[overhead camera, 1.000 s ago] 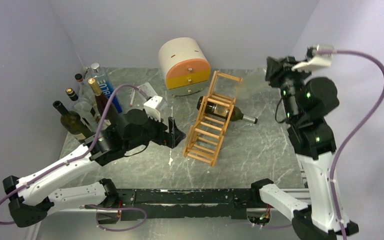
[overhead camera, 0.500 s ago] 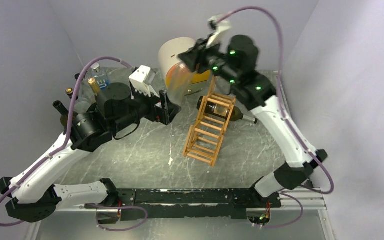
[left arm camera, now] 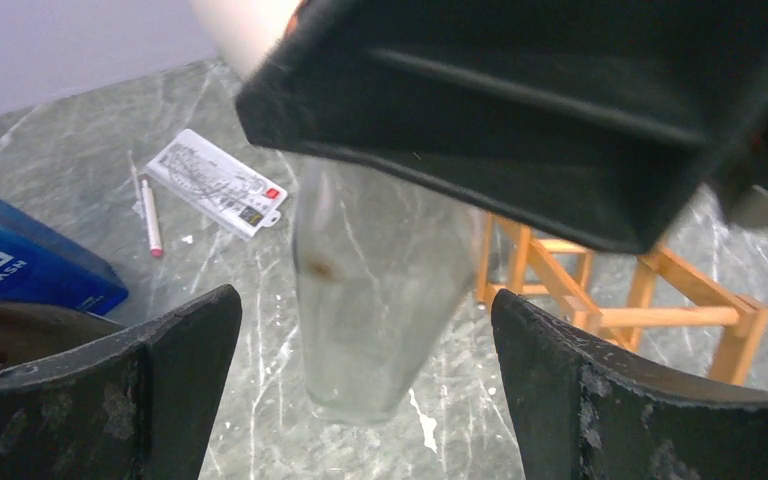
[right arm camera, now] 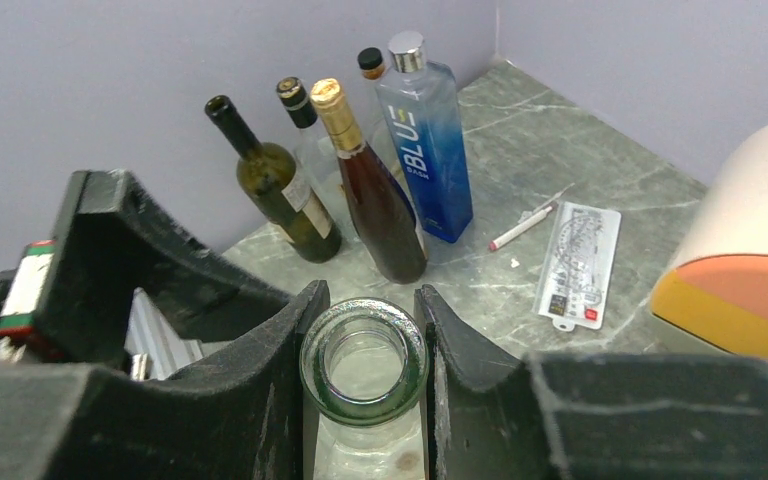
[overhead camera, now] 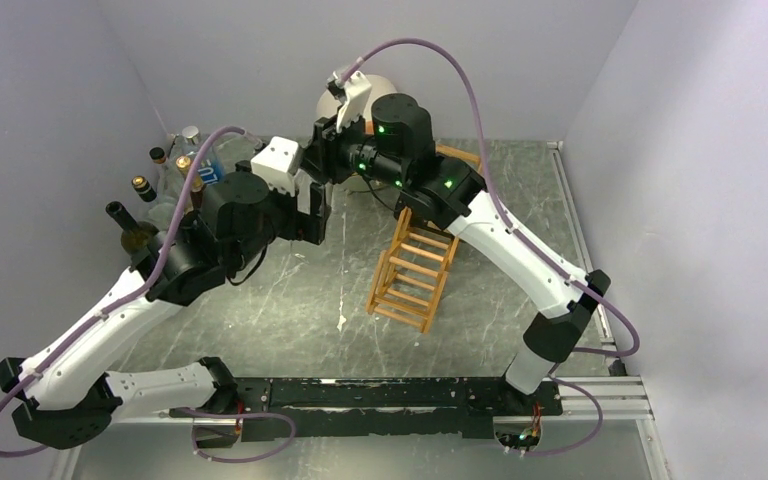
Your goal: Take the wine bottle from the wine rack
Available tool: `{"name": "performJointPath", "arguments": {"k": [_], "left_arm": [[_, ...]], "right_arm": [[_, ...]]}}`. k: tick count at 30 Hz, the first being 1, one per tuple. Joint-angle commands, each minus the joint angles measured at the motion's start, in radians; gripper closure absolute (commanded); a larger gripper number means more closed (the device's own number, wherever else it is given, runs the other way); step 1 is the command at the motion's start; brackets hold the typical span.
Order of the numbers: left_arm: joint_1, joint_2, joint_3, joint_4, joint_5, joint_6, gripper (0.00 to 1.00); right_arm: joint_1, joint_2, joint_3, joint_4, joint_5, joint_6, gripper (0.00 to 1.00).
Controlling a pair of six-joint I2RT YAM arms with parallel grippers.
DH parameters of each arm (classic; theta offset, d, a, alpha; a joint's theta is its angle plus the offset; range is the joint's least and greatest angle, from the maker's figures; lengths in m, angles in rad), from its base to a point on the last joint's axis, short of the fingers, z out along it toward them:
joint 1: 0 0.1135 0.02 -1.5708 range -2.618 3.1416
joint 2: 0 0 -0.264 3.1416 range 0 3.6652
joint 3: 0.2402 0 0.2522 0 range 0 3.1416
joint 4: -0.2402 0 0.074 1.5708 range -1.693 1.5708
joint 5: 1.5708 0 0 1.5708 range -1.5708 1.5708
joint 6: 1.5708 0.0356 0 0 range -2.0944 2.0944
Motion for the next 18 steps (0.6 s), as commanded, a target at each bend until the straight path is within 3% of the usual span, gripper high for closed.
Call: {"name": "performJointPath", "arguments": {"k": [1, 8, 14, 18], "left_arm": [[0.047, 0.001, -0.005, 0.010, -0.040, 0.020, 0.02], [0.098, -0.015, -0.035, 0.107, 0.117, 0.060, 0.04], [0.126, 0.014, -0.017, 0.119, 0.142, 0.076, 0.09], [0.140, 0.014, -0.027, 0.131, 0.140, 0.088, 0.26]], "right_arm": [[0.017, -0.018, 0.029, 0.088, -0.020, 0.006, 1.00], [0.022, -0.016, 0.019, 0.072, -0.046, -0.002, 1.00], [0.025, -0.006, 0.002, 0.081, -0.087, 0.005, 1.00], [0.030, -0.004, -0.014, 0.087, -0.092, 0.004, 1.00]]}}
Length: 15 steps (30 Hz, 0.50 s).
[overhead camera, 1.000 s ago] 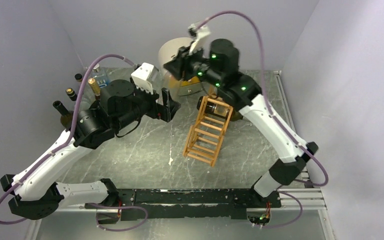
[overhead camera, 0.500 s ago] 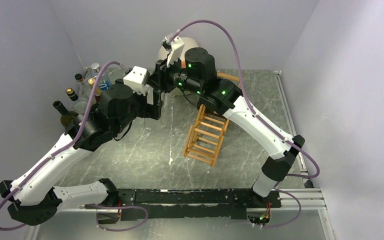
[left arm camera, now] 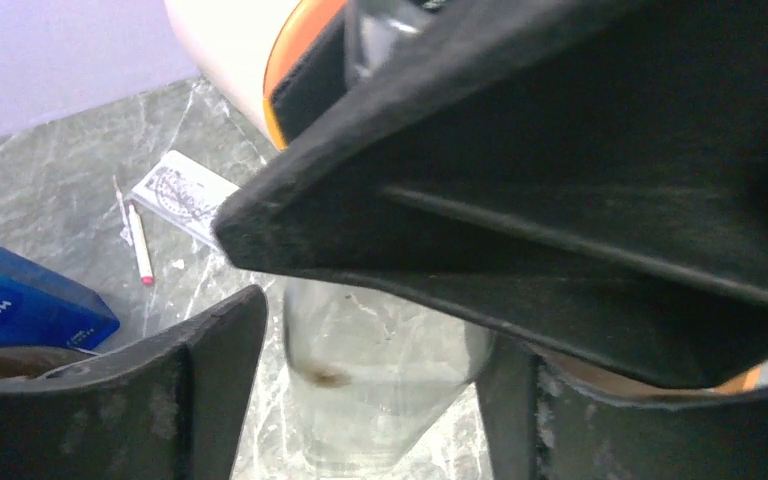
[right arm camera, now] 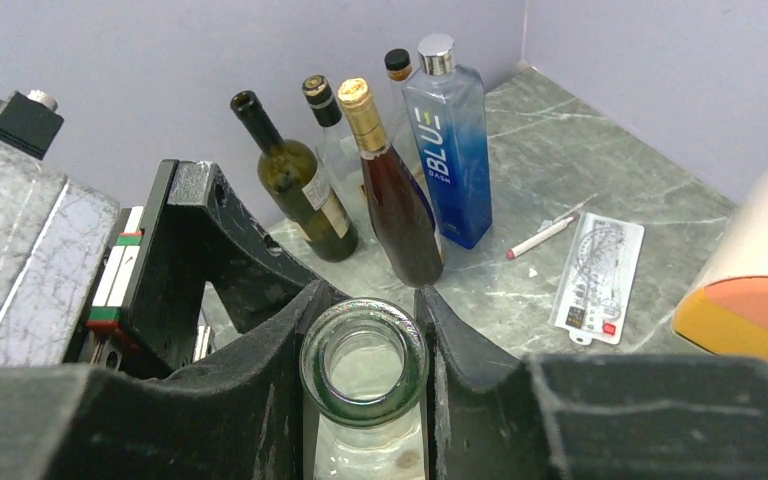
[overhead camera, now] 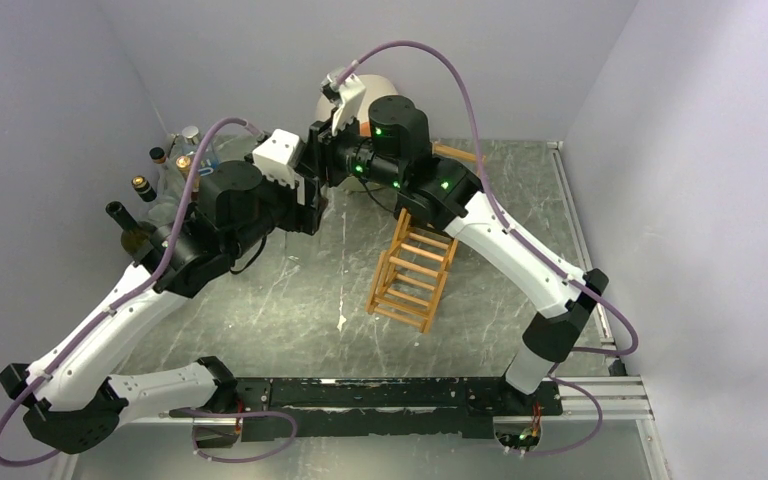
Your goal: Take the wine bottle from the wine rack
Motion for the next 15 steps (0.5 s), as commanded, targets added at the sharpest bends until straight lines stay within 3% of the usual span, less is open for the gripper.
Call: {"name": "performJointPath", "arguments": {"k": [1, 4, 9, 12, 13, 15], "left_arm": [[0.024, -0.007, -0.012, 0.063, -0.009, 0.031, 0.32], [0.025, -0.046, -0.073, 0.093, -0.045, 0.038, 0.52], [0.029, -0.130, -0.209, 0.133, -0.118, 0.025, 0.83], [0.032, -0.180, -0.291, 0.169, -0.175, 0.006, 0.89], [0.034, -0.195, -0.318, 0.177, -0.191, -0.001, 0.90], [0.038, -0.220, -0.368, 0.194, -0.239, -0.021, 0.93]], "right_arm": [[0.012, -0.008, -0.011, 0.066, -0.044, 0.010, 1.00], [0.012, -0.014, -0.023, 0.070, -0.045, 0.018, 0.99], [0.005, -0.012, -0.001, 0.026, 0.006, 0.065, 0.44], [-0.005, -0.012, 0.028, -0.025, 0.072, 0.095, 0.18], [-0.013, -0.015, 0.037, -0.042, 0.085, 0.103, 0.05], [-0.049, -0.026, 0.048, -0.065, 0.092, 0.125, 0.00]]}}
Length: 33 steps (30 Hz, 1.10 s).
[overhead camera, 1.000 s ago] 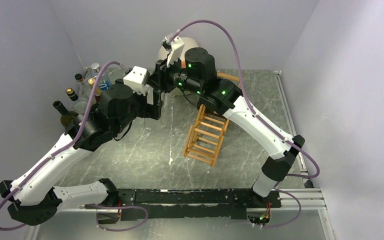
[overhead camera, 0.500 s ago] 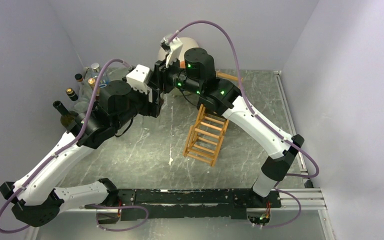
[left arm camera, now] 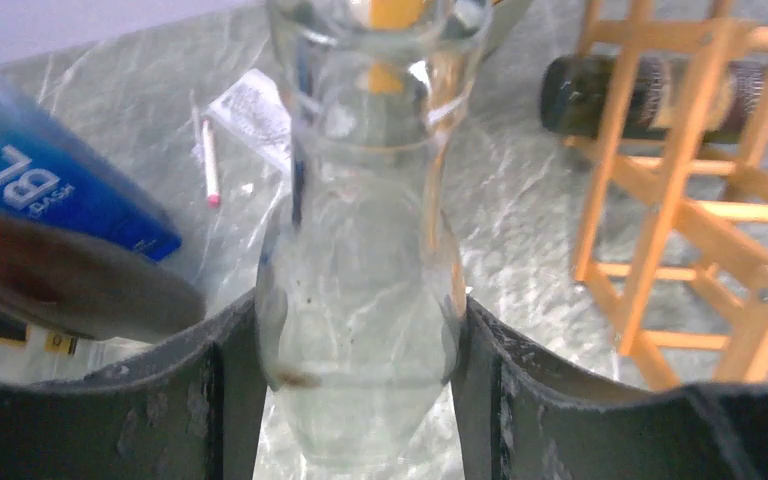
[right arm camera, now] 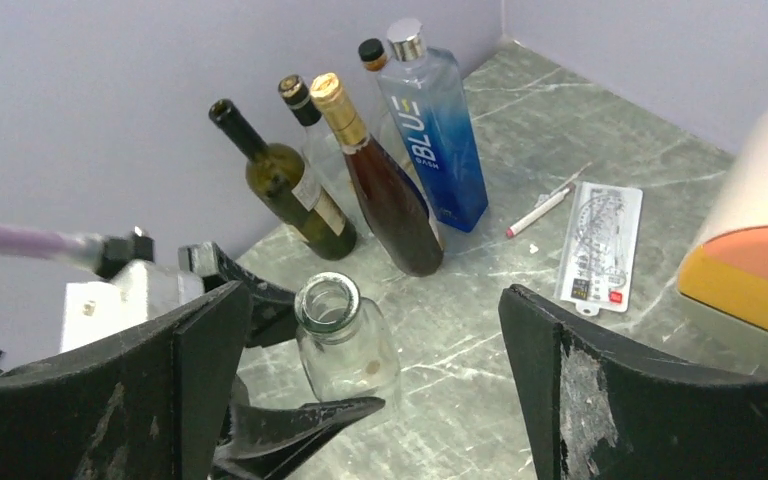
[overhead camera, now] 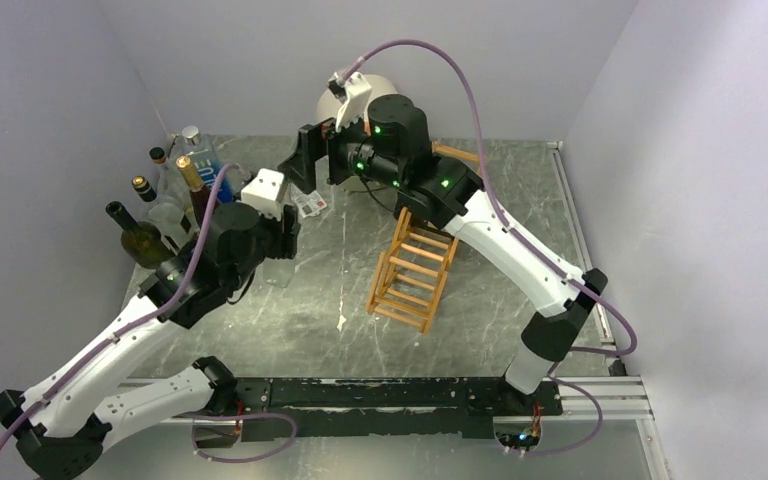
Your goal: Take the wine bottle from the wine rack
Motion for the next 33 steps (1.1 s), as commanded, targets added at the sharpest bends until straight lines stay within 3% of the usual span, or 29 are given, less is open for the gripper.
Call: {"name": "performJointPath", "arguments": {"k": [1, 7, 15, 23, 26, 33], "left_arm": [[0.014, -0.065, -0.090, 0.111, -0.170, -0.047, 0.93], [0.107, -0.165, -0.272, 0.229, -0.381, -0.114, 0.93], [0.324, -0.160, -0.418, 0.420, -0.538, -0.194, 0.93], [0.578, -0.066, -0.503, 0.531, -0.422, -0.314, 0.93], [0.638, -0.041, -0.532, 0.639, -0.363, -0.253, 0.93], [0.708, 0.051, -0.517, 0.680, -0.256, -0.160, 0.93]], "right_arm": [[-0.059, -0.056, 0.036, -0.045, 0.038, 0.063, 0.00], [-0.207, -0.255, -0.208, 0.085, -0.032, 0.099, 0.00], [-0.229, -0.420, -0.373, 0.127, 0.016, 0.049, 0.00], [-0.236, -0.483, -0.479, 0.128, 0.044, 0.042, 0.00], [-0.238, -0.498, -0.505, 0.127, 0.052, 0.043, 0.00], [-0.243, -0.522, -0.556, 0.143, 0.060, 0.051, 0.00]]}}
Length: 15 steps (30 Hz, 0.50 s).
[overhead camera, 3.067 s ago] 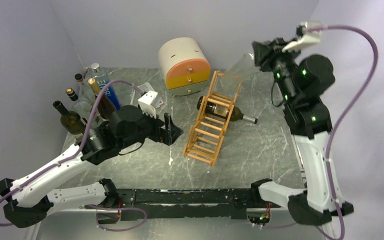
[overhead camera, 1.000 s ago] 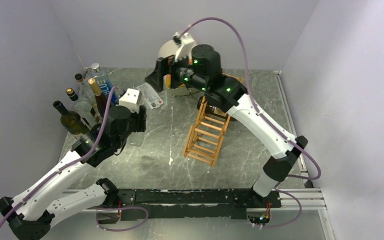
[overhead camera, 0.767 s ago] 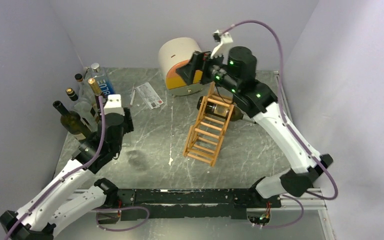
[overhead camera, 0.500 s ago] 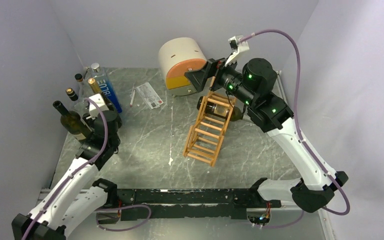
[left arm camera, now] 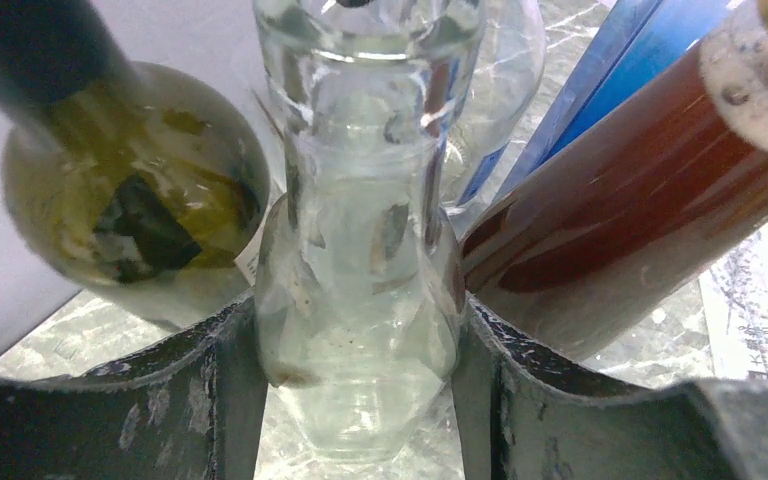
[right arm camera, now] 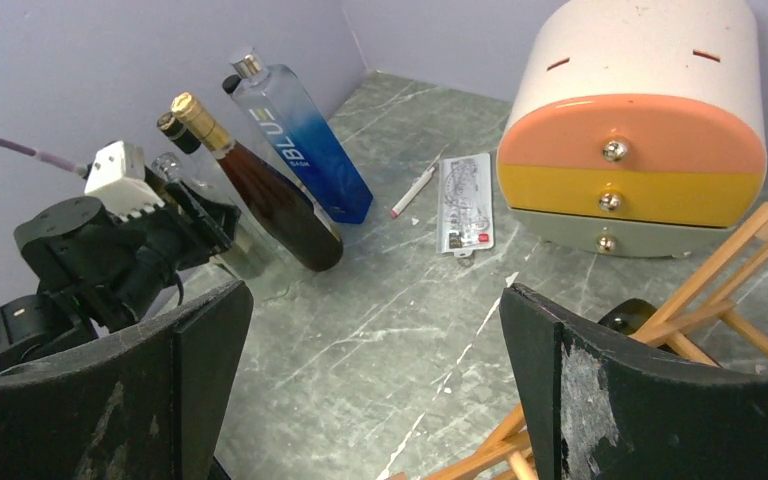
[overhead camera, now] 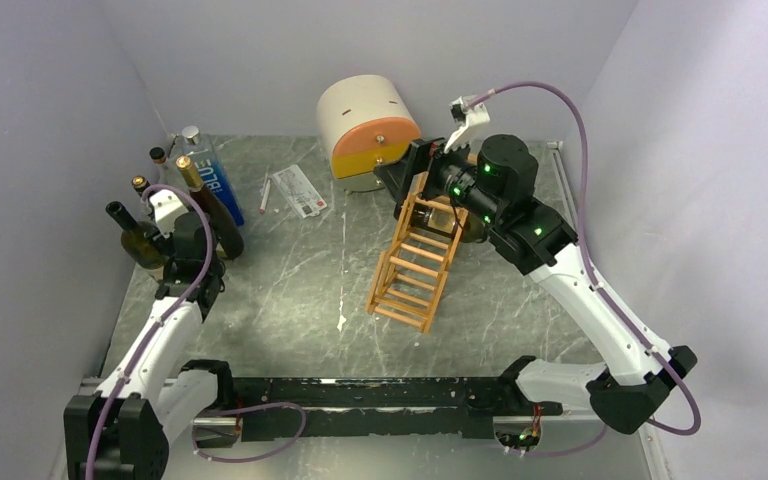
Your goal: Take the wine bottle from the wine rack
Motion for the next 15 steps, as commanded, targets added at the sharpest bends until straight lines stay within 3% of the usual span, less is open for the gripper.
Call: {"name": "performJointPath", "arguments": {"k": [1, 6, 15], "left_arm": [[0.032, 0.055, 0.031, 0.120, 0.088, 0.050, 0.93], [0.031, 0.097, 0.053, 0.051, 0.088, 0.008, 0.84], [0.031, 0.075, 0.076, -0.049, 0.061, -0.069, 0.34]], "right_arm": [[-0.008, -0.034, -0.023, 0.037, 0.010, -0.007, 0.00], [-0.010, -0.048, -0.042, 0.032, 0.020, -0.008, 0.00], [-0.018, -0.094, -0.089, 0.033, 0.037, -0.007, 0.00]]}}
